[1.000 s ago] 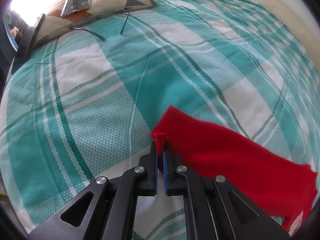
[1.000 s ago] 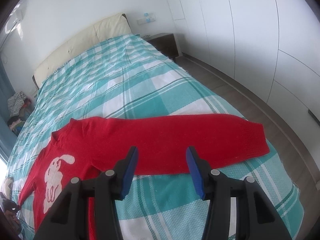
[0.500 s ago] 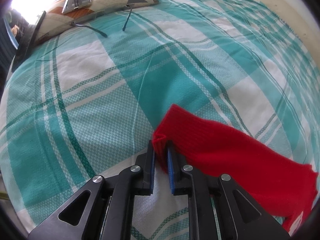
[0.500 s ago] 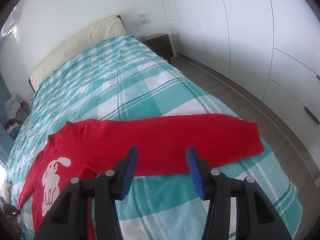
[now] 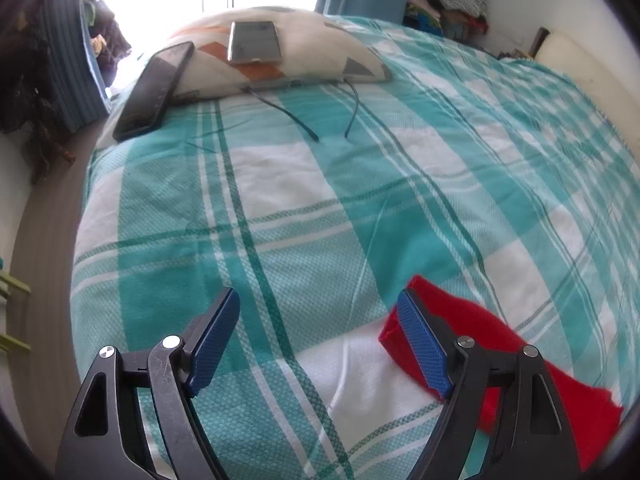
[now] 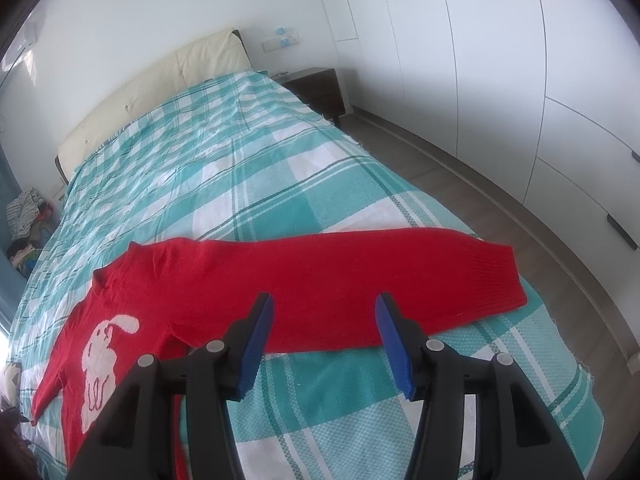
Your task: Fold small clothes
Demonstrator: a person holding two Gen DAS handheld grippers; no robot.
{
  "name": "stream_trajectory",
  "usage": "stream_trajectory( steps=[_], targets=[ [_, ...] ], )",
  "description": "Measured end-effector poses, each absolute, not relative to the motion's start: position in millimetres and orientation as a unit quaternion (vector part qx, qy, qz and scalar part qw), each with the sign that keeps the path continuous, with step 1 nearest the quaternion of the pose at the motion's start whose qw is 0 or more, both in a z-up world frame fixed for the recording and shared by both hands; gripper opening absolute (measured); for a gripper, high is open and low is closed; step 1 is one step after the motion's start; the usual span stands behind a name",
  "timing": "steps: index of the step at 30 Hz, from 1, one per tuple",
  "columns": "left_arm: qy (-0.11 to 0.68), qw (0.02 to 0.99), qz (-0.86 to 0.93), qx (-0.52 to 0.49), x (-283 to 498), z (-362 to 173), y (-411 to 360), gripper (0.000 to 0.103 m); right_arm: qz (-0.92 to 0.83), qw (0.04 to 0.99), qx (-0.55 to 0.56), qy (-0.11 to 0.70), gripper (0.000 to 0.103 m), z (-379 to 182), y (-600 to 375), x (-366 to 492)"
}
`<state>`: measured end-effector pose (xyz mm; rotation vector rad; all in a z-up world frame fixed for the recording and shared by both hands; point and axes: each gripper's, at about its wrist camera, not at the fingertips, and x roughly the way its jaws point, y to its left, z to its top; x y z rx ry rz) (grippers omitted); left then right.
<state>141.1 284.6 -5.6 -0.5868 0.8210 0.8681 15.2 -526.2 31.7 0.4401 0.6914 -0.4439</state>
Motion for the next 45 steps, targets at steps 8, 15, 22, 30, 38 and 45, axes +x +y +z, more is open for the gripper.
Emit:
stream_trajectory(
  steps=[8,15,22,30,38,45],
  targets=[
    [0.318,0.830,0.382,-0.254,139.8,23.1,269.2,0.089,-0.224,0.890,0.220,0.331,0.057,31.7,-530.8,15.6],
    [0.288,0.873,0.343,-0.192,148.8,44.9,230.1,0.092,-0.230,0.885,0.221,0.337,0.058,28.3,-532.9,16.6],
    [0.268,0.895,0.328,-0.141,151.4,55.6,203.9,0.096,-0.230,0.884,0.235,0.334,0.058,27.9,-537.8,16.7],
    [0.264,0.898,0.329,-0.126,151.8,56.2,195.8,0.096,-0.227,0.883,0.242,0.333,0.058,27.4,-539.6,16.8],
    [0.271,0.898,0.325,-0.119,155.1,53.9,191.0,0.096,-0.226,0.882,0.245,0.335,0.058,26.5,-539.6,17.3],
    [0.271,0.898,0.326,-0.117,155.2,53.8,188.9,0.097,-0.224,0.881,0.244,0.337,0.058,25.7,-537.5,19.4]
  ],
)
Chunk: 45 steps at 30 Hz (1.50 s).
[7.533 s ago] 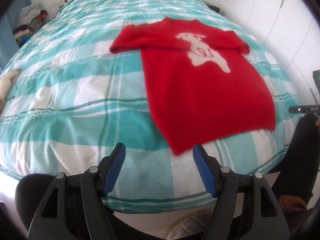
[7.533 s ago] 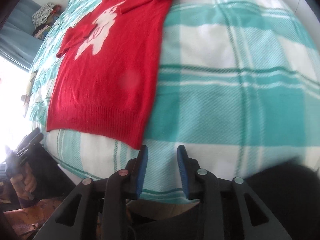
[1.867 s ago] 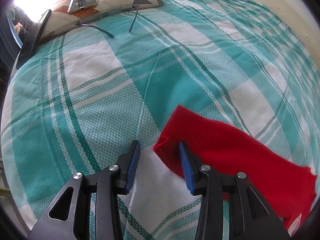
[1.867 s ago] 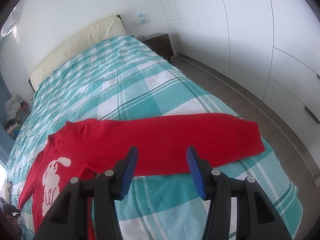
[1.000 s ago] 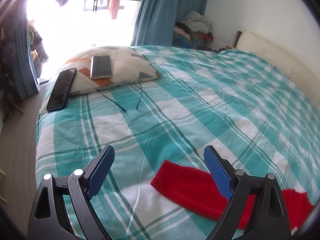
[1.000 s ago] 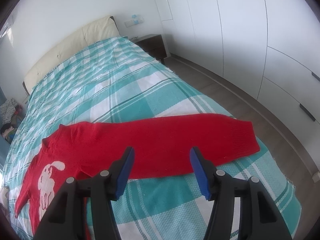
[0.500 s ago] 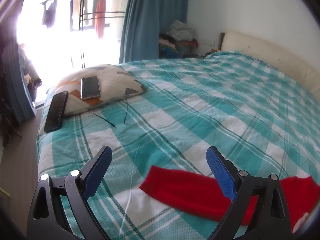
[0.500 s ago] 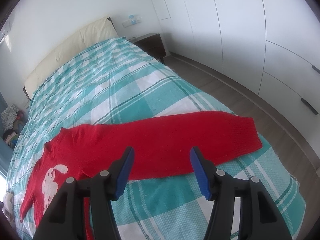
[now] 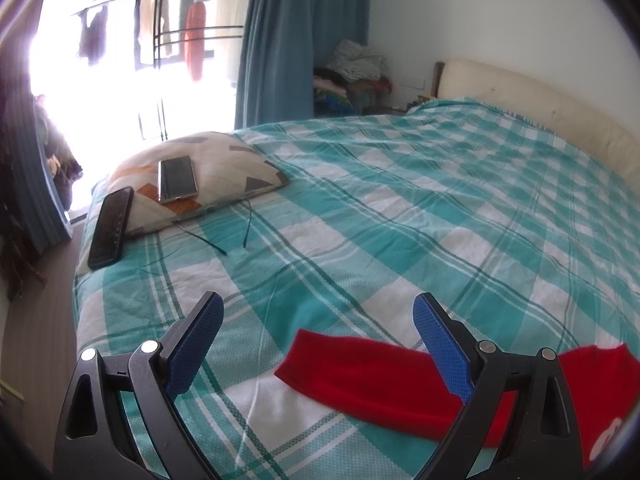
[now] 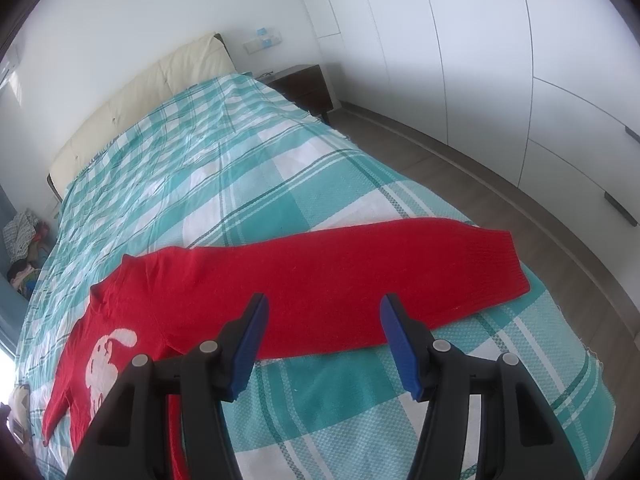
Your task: Fold small clothes
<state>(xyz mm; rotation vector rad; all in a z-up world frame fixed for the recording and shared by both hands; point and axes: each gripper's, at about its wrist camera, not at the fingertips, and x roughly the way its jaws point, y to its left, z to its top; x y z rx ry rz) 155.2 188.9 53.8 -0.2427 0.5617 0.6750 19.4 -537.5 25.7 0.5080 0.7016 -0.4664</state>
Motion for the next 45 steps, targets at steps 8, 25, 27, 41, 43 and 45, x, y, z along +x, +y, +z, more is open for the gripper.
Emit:
stream_trajectory(
  steps=[8,25,27,41,43,45],
  targets=[
    [0.276,0.897,0.326,-0.117,156.2,53.8,187.5,0.097,-0.223,0.881,0.245,0.337,0.058,24.8,-536.6,20.3],
    [0.281,0.896,0.324,-0.116,158.3,50.9,186.3,0.097,-0.222,0.881,0.246,0.338,0.058,23.5,-534.0,21.0],
    [0.281,0.896,0.324,-0.115,158.3,51.0,186.2,0.097,-0.222,0.881,0.246,0.338,0.058,23.4,-534.1,21.0],
    [0.283,0.895,0.324,-0.115,159.1,50.3,184.8,0.097,-0.222,0.880,0.247,0.339,0.058,23.4,-535.6,21.1],
    [0.284,0.895,0.323,-0.116,159.2,50.2,185.8,0.097,-0.222,0.880,0.246,0.339,0.058,23.2,-534.7,21.4],
    [0.283,0.896,0.323,-0.115,159.7,50.2,185.3,0.097,-0.221,0.880,0.247,0.339,0.058,23.2,-535.5,21.2]
  ],
)
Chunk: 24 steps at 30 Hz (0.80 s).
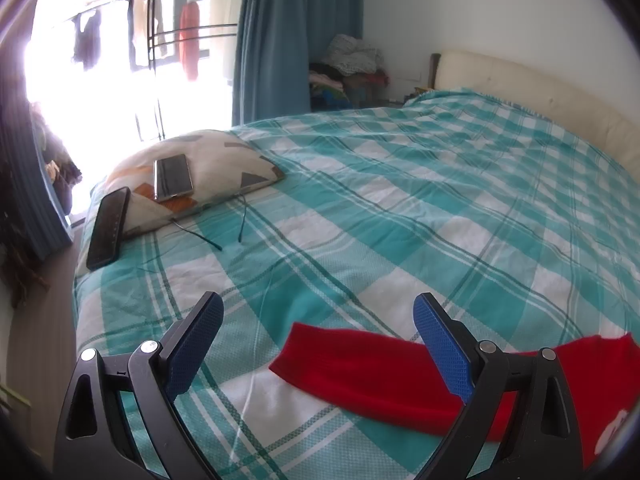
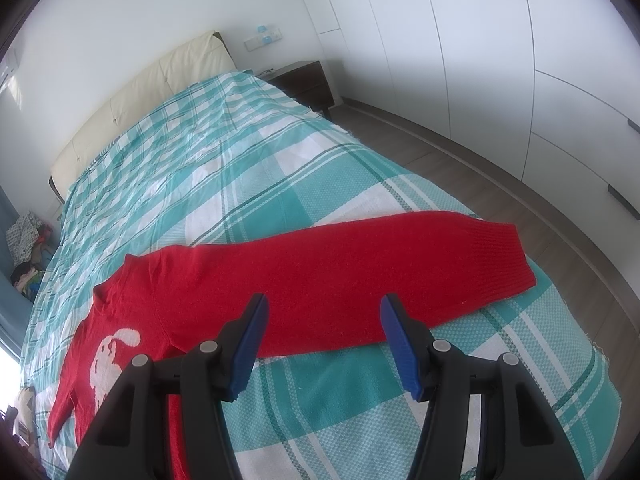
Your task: Fold small clothes
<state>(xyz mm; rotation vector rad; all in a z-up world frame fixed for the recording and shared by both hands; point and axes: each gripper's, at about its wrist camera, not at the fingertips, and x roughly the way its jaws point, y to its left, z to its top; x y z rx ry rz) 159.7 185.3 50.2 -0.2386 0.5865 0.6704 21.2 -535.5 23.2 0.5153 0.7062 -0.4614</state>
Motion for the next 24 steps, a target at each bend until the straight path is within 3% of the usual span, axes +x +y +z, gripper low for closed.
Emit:
stream_trajectory(
  steps=[24],
  targets=[
    [0.283,0.896,0.323,-0.113,160.1,49.8,184.5,0.097,-0.221,0.879,0.249,0.341,0.058,20.8,-534.1,20.7]
  ],
)
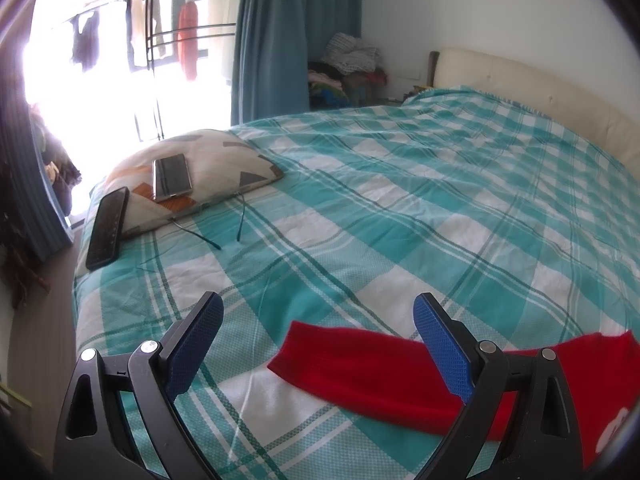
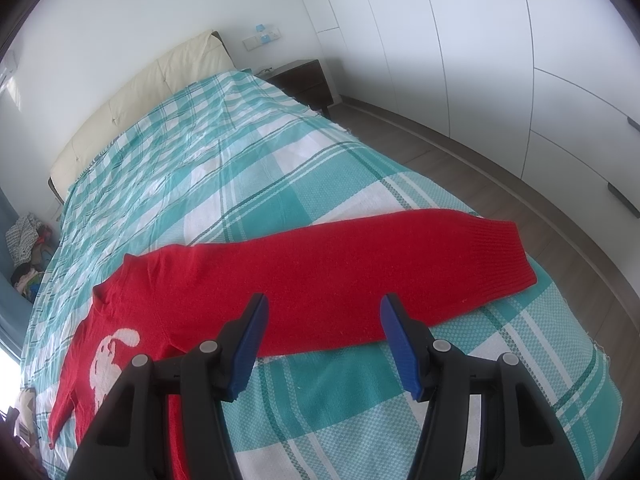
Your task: Fold small clothes
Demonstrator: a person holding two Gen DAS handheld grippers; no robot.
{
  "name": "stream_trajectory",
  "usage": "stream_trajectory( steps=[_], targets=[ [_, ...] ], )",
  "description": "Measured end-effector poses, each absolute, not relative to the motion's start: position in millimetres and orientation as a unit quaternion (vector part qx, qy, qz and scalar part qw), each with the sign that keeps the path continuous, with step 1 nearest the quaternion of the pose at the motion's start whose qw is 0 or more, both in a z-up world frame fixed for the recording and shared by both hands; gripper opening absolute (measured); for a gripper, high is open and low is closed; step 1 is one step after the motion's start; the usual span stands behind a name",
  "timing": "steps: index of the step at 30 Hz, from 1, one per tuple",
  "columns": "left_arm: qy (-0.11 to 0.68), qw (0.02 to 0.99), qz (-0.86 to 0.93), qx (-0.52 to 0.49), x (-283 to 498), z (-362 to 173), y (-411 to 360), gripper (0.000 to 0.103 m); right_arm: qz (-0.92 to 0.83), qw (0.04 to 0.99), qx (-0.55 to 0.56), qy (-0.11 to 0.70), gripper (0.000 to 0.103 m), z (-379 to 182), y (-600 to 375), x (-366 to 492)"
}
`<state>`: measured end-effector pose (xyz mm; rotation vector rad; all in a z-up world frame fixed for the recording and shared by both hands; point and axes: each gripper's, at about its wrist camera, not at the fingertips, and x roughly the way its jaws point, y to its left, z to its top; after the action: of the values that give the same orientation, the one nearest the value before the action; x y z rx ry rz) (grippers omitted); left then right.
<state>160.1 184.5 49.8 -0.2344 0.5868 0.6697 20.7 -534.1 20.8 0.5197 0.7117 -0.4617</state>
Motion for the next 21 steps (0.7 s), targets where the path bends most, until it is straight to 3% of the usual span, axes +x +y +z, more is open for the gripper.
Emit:
stream_trajectory(
  steps=[21],
  targets=[
    [0.285,0.895,0.323,-0.115,161.2,49.8,183.5,0.097,-0.221,0.878,0.250,0.342,0.058,19.6,-535.3,20.2]
  ],
)
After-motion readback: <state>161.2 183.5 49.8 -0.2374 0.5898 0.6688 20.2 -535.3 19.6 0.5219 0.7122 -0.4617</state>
